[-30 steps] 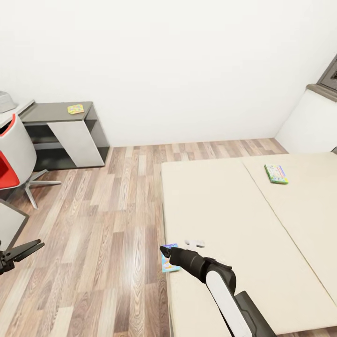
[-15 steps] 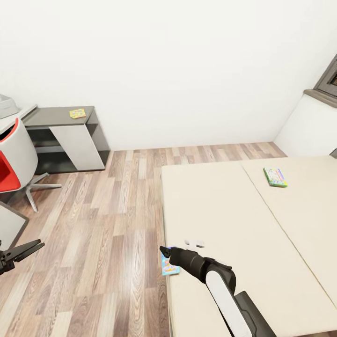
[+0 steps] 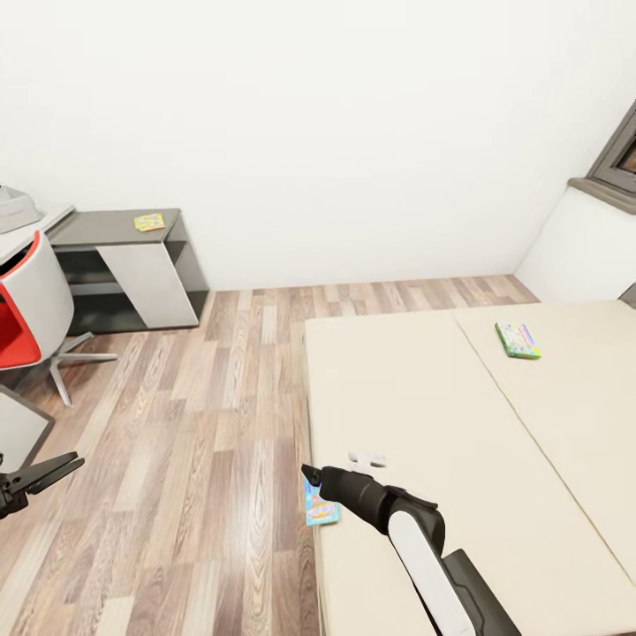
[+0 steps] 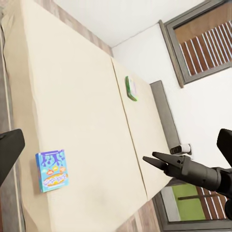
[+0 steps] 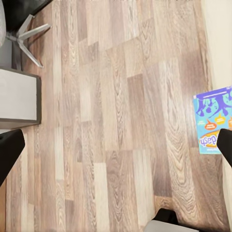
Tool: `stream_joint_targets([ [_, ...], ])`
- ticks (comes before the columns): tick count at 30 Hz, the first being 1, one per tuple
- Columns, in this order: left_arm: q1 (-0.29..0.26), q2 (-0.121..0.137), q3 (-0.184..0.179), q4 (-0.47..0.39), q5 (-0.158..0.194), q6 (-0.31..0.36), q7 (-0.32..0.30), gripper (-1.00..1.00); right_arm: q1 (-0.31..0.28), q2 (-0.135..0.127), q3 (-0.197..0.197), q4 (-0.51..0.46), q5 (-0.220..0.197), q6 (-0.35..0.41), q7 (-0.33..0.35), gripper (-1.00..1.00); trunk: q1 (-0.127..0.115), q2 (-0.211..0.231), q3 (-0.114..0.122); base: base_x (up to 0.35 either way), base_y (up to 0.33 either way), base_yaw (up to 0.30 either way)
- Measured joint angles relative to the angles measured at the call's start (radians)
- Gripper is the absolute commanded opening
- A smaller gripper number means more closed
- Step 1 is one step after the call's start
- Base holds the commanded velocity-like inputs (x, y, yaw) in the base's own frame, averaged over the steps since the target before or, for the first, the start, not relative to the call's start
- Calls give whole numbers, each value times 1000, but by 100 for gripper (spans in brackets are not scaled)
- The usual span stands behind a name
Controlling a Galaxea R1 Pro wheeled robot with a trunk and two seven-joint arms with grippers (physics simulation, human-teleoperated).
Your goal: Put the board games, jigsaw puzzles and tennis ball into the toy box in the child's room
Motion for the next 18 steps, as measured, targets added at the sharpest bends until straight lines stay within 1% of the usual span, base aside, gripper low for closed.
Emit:
stream_joint_targets([
  [18, 0, -1, 0, 0, 0, 0, 0, 100, 0, 0, 0, 15, 1, -1, 0, 100, 0, 0, 30, 0, 0, 0],
])
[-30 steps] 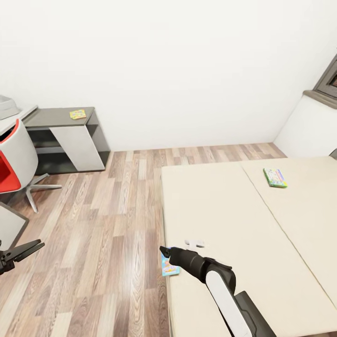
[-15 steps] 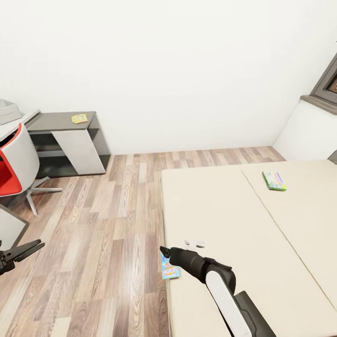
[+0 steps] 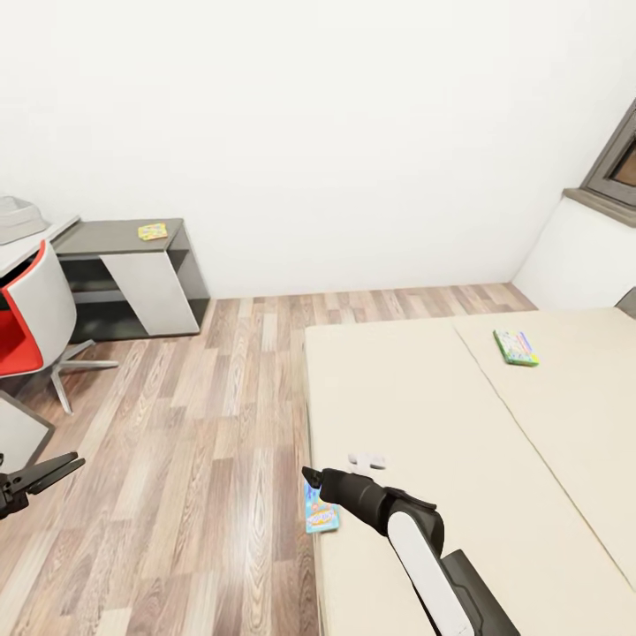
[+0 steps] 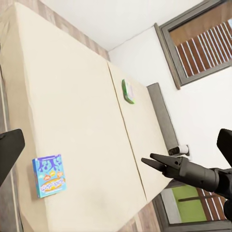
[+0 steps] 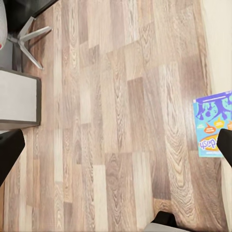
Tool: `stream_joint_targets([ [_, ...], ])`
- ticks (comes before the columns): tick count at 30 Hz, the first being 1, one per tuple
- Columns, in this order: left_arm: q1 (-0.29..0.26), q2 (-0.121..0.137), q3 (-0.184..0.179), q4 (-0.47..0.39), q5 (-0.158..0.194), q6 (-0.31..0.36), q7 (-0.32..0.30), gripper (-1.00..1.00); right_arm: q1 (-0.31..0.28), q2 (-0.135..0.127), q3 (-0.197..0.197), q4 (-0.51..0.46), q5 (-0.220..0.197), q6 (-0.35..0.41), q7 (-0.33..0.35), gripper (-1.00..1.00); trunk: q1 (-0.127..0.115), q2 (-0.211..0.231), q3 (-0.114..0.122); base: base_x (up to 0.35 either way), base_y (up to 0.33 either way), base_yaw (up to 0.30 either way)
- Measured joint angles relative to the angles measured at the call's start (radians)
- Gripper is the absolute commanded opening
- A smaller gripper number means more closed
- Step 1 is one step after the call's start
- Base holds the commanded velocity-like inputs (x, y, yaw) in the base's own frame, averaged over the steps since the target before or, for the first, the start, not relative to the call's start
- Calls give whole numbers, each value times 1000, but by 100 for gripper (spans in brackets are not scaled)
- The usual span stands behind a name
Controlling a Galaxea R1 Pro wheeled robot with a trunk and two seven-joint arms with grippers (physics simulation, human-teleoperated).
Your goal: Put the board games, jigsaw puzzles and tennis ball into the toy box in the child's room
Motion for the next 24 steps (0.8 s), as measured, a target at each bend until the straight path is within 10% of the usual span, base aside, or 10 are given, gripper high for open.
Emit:
stream_joint_targets([
  [24, 0, 0, 0, 0, 0, 0, 0, 100, 0, 0, 0, 1, 2, -1, 0, 100, 0, 0, 40, 0, 0, 0],
])
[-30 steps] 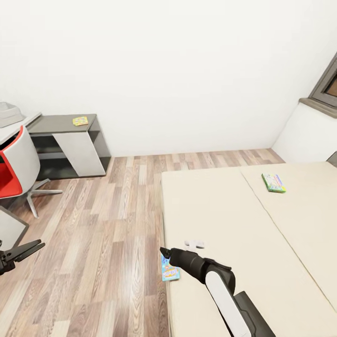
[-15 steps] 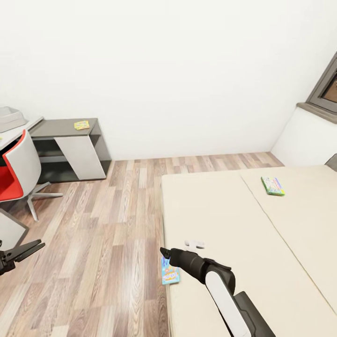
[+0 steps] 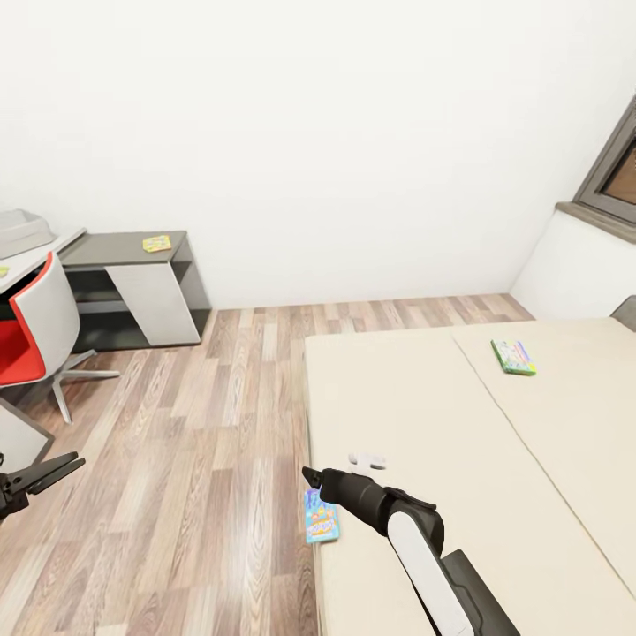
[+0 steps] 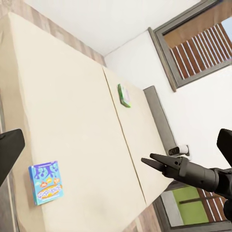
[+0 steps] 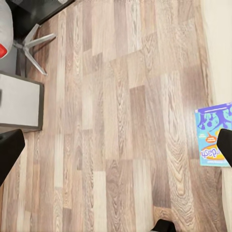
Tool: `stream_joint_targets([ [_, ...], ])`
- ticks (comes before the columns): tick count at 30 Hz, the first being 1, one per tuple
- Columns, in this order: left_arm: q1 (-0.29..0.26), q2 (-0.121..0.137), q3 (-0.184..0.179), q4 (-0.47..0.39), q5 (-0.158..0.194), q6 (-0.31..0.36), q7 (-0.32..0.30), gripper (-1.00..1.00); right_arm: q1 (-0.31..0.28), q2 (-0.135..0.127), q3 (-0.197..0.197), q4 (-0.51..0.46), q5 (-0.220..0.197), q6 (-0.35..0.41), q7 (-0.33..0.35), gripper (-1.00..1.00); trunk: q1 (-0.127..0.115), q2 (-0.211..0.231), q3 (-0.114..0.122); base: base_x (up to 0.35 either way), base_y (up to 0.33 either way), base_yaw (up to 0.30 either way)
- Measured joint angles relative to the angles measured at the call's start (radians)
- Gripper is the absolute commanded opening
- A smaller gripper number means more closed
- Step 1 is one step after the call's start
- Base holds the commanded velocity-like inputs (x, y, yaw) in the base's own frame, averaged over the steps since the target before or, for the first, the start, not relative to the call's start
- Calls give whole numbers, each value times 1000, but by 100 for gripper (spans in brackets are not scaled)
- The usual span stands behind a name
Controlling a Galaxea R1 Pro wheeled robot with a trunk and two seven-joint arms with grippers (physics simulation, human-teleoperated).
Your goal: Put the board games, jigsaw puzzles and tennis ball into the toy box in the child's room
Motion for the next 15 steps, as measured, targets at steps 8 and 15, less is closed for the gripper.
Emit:
stream_joint_targets([
  [8, 0, 0, 1, 0, 0, 0, 0, 100, 0, 0, 0, 0, 0, 0, 0, 100, 0, 0, 13, 0, 0, 0],
  [15, 0, 0, 1, 0, 0, 0, 0, 100, 0, 0, 0, 0, 0, 0, 0, 100, 0, 0, 25, 0, 0, 0],
])
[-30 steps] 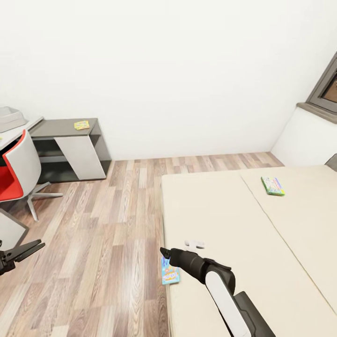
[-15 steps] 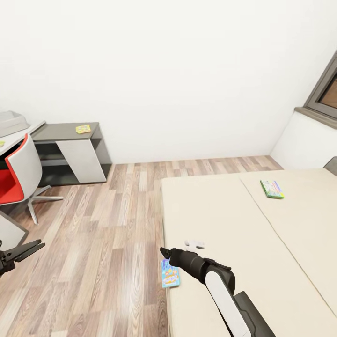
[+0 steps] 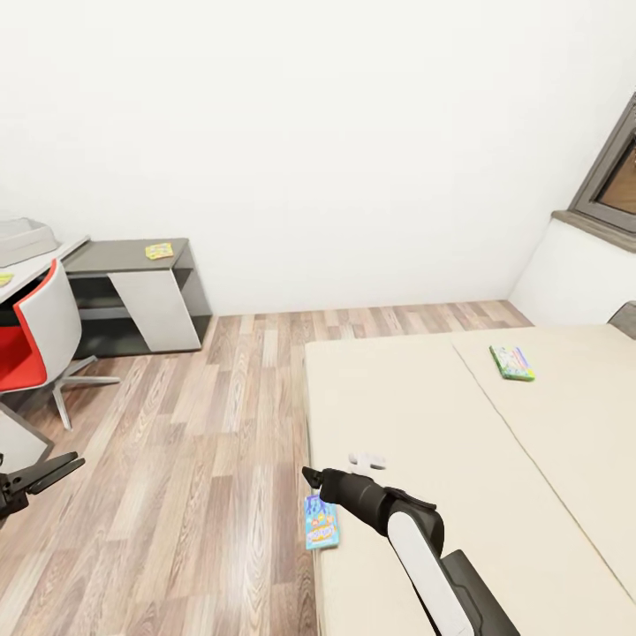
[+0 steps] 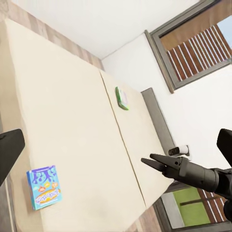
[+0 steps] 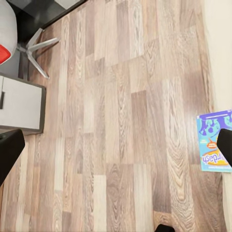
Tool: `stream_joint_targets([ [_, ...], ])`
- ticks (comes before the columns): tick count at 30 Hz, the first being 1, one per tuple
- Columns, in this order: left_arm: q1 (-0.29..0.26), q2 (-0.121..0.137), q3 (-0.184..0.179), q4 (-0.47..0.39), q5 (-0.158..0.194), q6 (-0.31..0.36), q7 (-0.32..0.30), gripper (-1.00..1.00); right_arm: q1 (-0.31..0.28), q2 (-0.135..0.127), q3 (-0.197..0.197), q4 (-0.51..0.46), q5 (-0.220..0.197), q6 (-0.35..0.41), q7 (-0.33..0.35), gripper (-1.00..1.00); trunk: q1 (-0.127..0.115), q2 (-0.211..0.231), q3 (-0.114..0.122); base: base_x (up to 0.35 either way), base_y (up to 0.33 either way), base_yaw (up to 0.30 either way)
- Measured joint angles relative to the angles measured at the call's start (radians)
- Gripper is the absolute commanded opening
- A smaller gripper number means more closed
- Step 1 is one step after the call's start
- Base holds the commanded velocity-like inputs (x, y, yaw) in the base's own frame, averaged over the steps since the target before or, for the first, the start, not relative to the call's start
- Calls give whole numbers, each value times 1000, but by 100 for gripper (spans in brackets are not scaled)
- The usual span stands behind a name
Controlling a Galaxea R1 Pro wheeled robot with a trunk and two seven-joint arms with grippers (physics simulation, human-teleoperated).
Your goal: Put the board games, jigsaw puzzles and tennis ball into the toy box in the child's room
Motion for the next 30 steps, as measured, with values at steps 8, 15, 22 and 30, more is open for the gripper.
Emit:
stream_joint_targets([
  [8, 0, -1, -1, 0, 0, 0, 0, 100, 0, 0, 0, 0, 0, 0, 1, 100, 0, 0, 13, 0, 0, 0],
  [15, 0, 0, 0, 0, 0, 0, 0, 100, 0, 0, 0, 0, 0, 0, 0, 100, 0, 0, 25, 0, 0, 0],
  [22, 0, -1, 0, 0, 0, 0, 0, 100, 0, 0, 0, 0, 0, 0, 1, 100, 0, 0, 37, 0, 0, 0],
  [30, 0, -1, -1, 0, 0, 0, 0, 100, 0, 0, 0, 0, 0, 0, 1, 100, 0, 0, 50, 0, 0, 0],
])
